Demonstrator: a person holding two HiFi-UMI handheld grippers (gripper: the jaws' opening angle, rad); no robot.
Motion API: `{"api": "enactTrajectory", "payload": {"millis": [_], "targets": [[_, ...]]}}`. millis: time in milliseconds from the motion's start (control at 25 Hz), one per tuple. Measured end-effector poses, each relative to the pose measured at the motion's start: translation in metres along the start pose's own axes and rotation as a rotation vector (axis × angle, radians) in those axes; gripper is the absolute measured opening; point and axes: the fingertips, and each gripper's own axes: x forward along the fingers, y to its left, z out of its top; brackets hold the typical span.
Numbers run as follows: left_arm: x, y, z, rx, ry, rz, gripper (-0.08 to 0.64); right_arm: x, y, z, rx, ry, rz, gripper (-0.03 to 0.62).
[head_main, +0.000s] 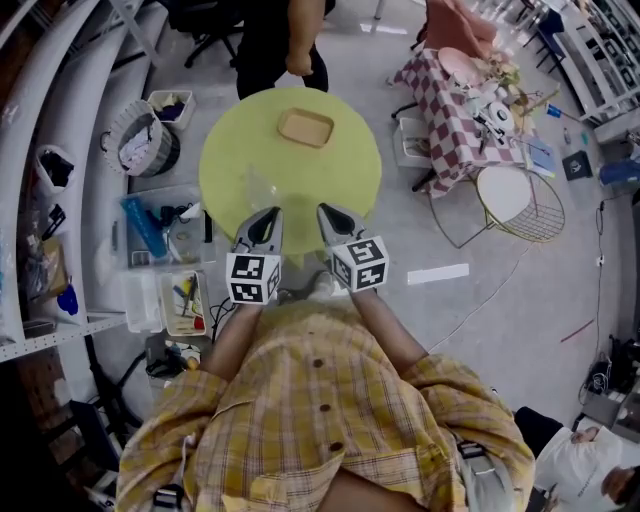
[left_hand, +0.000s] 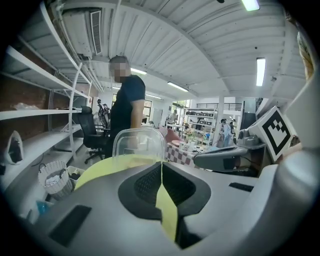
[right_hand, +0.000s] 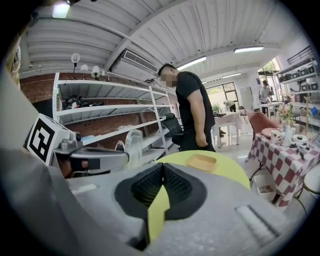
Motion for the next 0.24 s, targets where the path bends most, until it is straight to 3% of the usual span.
{"api": "enactTrajectory", "payload": {"millis": [240], "targets": [[-0.0038,0.0005,0.0018,-0.008,-0.01,0.002,0.011,-0.0022,0.003,-0.0005,-0.007,0.002,0.003,-0.002]]}}
